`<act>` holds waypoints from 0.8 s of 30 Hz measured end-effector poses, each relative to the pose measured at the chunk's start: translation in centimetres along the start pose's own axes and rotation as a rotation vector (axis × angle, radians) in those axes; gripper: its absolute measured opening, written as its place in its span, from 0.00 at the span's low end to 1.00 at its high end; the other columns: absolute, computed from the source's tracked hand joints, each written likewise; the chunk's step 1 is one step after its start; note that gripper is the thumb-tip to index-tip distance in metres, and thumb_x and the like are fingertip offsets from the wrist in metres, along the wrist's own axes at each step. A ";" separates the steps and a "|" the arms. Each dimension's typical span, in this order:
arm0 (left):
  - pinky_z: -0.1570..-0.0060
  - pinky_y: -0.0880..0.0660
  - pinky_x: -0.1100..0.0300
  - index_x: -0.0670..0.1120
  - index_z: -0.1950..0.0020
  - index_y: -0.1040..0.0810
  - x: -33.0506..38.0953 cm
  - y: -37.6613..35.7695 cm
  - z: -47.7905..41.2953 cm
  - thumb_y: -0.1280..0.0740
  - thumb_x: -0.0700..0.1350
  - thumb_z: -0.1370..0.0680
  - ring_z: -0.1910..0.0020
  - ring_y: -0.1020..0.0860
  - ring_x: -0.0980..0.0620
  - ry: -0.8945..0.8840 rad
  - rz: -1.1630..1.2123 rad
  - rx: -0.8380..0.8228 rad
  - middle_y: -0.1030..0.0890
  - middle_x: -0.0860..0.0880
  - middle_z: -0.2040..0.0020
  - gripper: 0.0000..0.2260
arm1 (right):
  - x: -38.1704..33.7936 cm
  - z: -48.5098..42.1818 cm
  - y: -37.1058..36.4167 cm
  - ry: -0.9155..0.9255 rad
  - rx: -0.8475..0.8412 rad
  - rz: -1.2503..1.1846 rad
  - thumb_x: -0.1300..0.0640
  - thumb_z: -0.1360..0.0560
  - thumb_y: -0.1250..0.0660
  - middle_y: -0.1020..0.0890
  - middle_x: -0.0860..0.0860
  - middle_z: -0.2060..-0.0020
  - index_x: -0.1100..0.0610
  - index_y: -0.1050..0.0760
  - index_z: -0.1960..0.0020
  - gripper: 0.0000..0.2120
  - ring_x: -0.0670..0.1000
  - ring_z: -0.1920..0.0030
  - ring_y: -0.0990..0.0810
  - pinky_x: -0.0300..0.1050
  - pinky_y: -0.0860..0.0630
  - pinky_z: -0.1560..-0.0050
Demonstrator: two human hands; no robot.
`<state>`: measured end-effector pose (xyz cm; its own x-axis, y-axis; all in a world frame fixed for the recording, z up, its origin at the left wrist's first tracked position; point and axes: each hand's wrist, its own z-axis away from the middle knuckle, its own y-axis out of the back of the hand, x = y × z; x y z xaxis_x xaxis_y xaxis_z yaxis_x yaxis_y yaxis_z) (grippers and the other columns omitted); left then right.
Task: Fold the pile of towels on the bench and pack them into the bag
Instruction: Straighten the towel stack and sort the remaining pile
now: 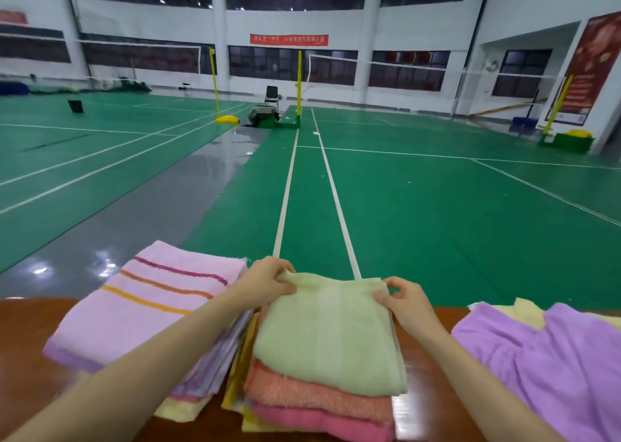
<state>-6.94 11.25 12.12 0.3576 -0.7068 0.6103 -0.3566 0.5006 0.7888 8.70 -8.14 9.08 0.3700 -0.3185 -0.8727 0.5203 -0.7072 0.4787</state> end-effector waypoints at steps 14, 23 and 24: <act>0.60 0.35 0.78 0.44 0.46 0.19 0.0 -0.6 -1.9 0.30 0.38 0.29 0.55 0.26 0.57 -0.146 0.036 0.010 0.21 0.53 0.55 0.12 | -1.5 -0.9 -3.2 0.205 0.035 0.401 0.55 0.23 0.37 0.23 0.46 0.44 0.53 0.26 0.45 0.08 0.47 0.41 0.28 0.42 0.34 0.44; 0.57 0.29 0.68 0.47 0.60 0.21 2.1 2.6 -2.0 0.30 0.33 0.28 0.64 0.25 0.60 -0.294 0.186 -0.402 0.21 0.57 0.66 0.09 | -3.7 -1.1 -2.6 0.438 -0.300 0.413 0.45 0.33 0.36 0.23 0.41 0.57 0.51 0.21 0.47 0.18 0.40 0.54 0.28 0.38 0.33 0.50; 0.59 0.29 0.68 0.47 0.59 0.22 2.4 2.5 -2.1 0.30 0.33 0.29 0.65 0.25 0.59 -0.279 0.182 -0.450 0.22 0.57 0.66 0.09 | -3.8 -1.3 -2.5 0.419 -0.297 0.371 0.48 0.31 0.33 0.25 0.40 0.63 0.52 0.21 0.54 0.10 0.38 0.60 0.28 0.37 0.33 0.56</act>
<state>-5.18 11.83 15.66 0.0609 -0.6641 0.7451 0.0345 0.7475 0.6634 6.98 -4.36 11.37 0.8051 -0.1922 -0.5612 0.4692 -0.3725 0.8007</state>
